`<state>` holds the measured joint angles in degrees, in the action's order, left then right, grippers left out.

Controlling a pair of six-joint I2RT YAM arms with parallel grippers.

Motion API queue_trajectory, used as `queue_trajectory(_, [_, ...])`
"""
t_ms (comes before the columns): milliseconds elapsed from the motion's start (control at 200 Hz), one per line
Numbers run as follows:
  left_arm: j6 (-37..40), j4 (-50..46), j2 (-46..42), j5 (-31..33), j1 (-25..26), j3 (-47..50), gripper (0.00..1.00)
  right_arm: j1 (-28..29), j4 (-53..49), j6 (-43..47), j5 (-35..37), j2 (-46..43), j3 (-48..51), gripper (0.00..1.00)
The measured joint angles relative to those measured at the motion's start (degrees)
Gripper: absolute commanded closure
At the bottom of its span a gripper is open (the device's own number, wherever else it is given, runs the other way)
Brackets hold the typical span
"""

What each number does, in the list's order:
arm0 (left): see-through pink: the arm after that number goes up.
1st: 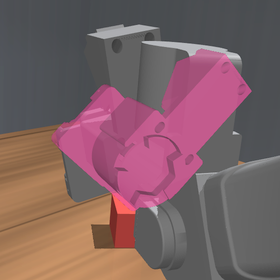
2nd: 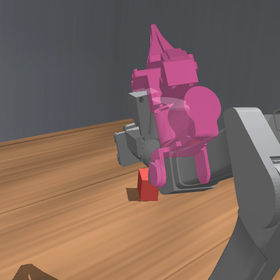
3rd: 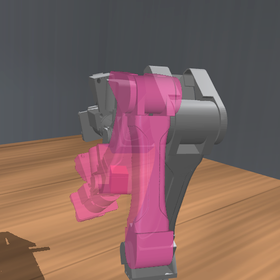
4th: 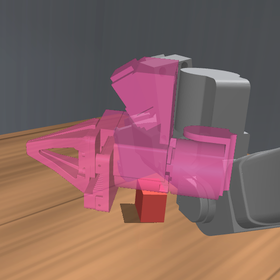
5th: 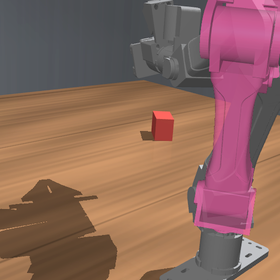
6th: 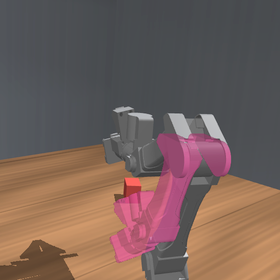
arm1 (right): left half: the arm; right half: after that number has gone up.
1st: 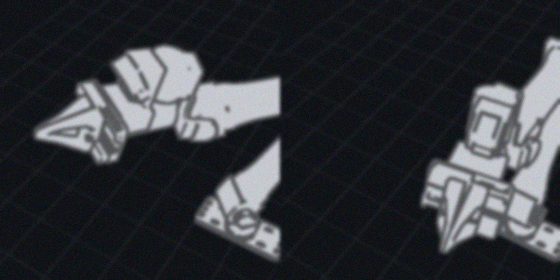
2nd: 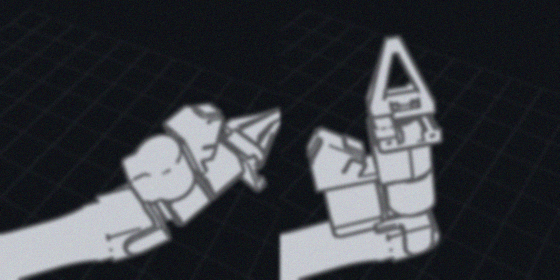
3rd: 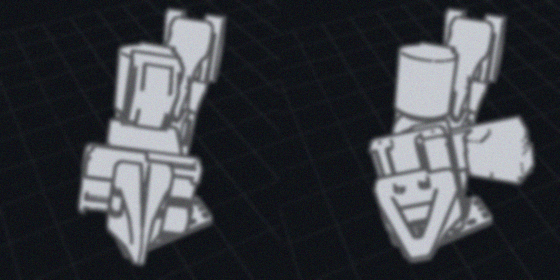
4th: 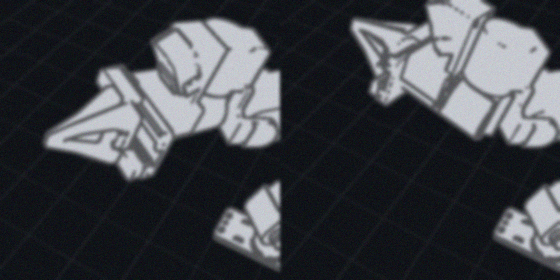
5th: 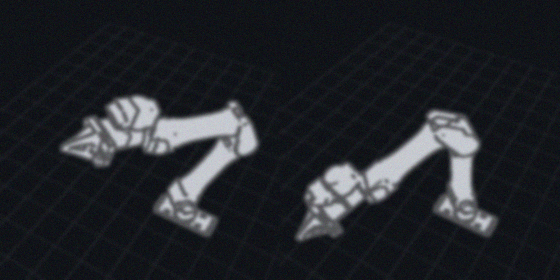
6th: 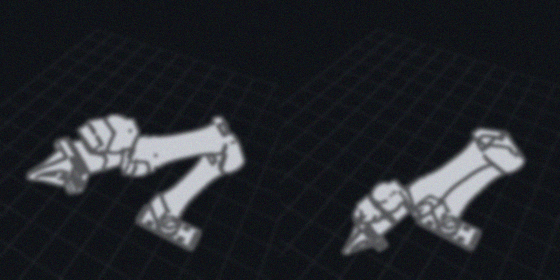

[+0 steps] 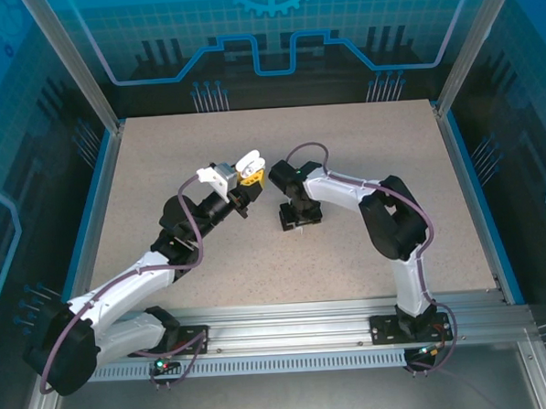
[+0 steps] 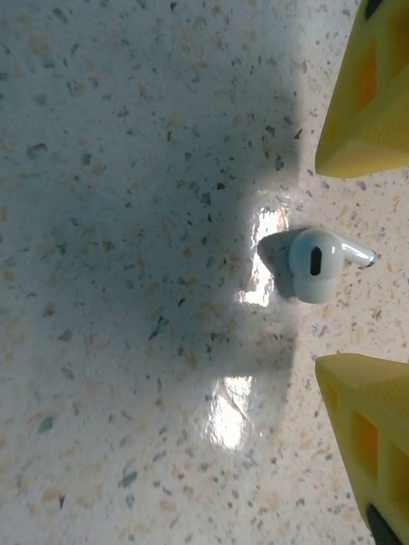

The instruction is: Insert wireless bluetooth earbuds into charging case

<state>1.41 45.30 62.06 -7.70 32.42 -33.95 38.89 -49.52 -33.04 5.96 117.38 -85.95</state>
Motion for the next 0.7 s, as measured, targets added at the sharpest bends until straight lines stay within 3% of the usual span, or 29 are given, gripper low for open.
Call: queue_trajectory(700, [0.0,0.0,0.0,0.0,0.0,0.0,1.00,0.0,0.0,0.2,2.2,2.3,-1.2,0.60])
